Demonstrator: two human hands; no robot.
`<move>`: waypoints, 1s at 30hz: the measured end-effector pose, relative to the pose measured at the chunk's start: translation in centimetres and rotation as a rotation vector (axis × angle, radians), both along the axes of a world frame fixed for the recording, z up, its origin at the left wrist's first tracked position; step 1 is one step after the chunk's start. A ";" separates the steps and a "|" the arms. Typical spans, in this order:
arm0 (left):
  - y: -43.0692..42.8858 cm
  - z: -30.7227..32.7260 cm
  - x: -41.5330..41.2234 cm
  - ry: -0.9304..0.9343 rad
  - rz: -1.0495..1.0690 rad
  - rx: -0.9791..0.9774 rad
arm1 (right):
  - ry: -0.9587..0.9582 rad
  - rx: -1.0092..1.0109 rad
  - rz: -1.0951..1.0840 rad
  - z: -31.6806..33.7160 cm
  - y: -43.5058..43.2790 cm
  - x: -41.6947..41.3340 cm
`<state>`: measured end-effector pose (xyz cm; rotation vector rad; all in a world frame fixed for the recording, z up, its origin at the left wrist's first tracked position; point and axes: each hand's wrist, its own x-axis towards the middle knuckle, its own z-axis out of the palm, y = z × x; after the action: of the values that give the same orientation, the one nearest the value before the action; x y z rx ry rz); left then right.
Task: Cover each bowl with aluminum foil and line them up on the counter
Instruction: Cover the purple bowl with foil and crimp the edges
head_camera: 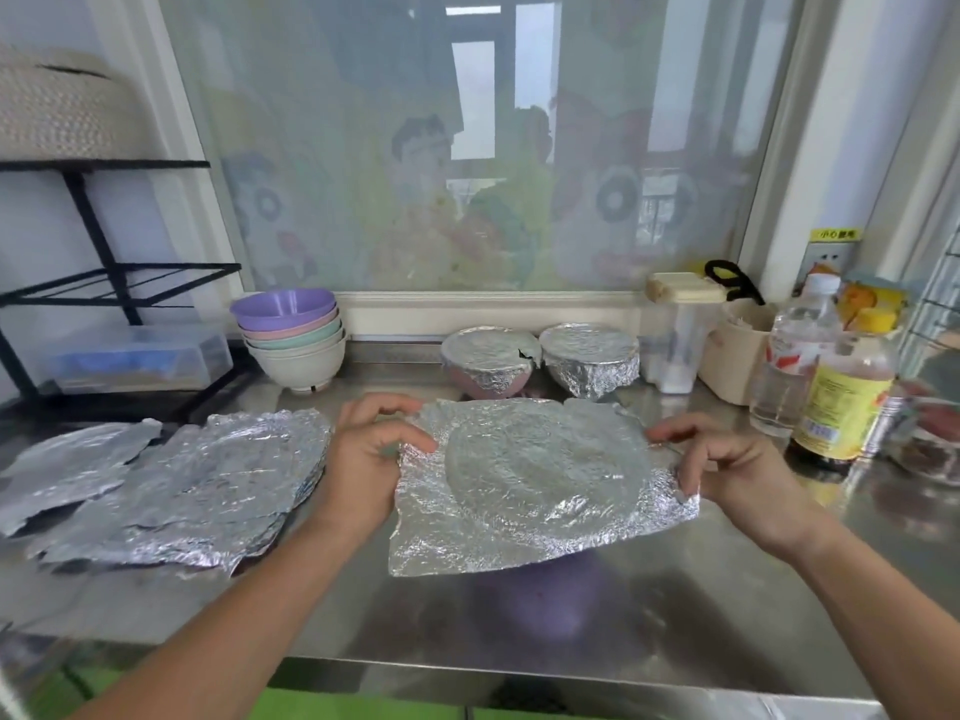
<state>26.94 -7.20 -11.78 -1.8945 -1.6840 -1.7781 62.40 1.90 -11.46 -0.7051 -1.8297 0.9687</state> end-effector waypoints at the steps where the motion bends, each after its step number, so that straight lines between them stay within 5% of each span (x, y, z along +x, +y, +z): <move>1: 0.1 -0.1 0.0 -0.002 0.004 0.003 | -0.003 0.005 0.003 0.1 0.0 -0.1; 11: 0.6 -1.0 -1.4 0.212 -0.024 -0.129 | -0.197 0.036 0.032 -0.6 0.1 0.9; 17: -0.7 5.1 1.8 0.001 -0.168 -0.258 | -0.202 0.129 -0.158 4.6 -1.6 -1.0; 21: 0.0 4.1 8.3 0.565 -0.038 -0.758 | -0.687 0.214 -0.145 5.5 -1.3 -7.5; 24: 1.0 2.1 9.4 0.646 0.039 -0.865 | -0.947 0.216 -0.122 3.6 -0.3 -9.6; 30: 2.3 1.3 8.7 0.598 0.040 -0.774 | -0.763 0.051 -0.145 1.7 0.0 -8.6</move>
<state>35.59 -4.92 -10.49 -2.2666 -2.2523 -0.4146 53.85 1.92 -9.76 -1.2762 -2.3919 0.5832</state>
